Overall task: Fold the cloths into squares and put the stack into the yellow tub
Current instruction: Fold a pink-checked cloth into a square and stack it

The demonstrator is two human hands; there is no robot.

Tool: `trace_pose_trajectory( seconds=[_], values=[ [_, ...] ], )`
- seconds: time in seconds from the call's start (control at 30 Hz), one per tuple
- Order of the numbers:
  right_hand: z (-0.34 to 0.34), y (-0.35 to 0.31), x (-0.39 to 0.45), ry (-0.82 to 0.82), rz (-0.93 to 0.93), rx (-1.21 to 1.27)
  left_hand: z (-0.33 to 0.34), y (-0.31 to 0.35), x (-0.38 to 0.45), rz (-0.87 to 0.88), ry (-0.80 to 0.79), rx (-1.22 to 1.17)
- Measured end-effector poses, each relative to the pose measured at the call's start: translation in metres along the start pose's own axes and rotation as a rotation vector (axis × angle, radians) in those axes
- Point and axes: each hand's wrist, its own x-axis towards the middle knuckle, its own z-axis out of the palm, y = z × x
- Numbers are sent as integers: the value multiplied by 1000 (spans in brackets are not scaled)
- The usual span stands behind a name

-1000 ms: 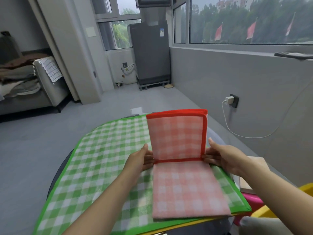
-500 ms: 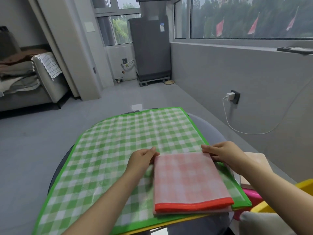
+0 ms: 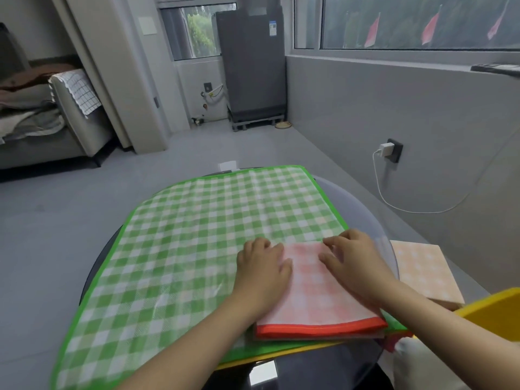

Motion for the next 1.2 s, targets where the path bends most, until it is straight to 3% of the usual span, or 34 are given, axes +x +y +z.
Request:
trace_pose_trajectory(
  seconds=[0.1,0.27,0.43,0.6,0.7,0.87,1.0,1.2],
  values=[
    [4,-6,-6,-3,-40,-277,5,13,-3,62,-141,125],
    [22,-7,-15,-124,-72,-312,19,15,-6,93,-270,153],
    [18,3,-23,-245,-60,-290,20,-5,-9,77,-213,172],
    [10,4,-27,-212,5,-330,18,-11,-14,-46,-171,126],
    [6,1,-30,-98,55,-263,14,-14,-18,-134,17,76],
    [3,3,-26,91,151,103,11,-12,-19,-257,153,-369],
    [-19,-7,-9,10,432,321,-8,-10,-1,-496,85,-648],
    [-39,-1,8,-95,602,447,-33,-9,13,-663,-10,-900]
  ],
)
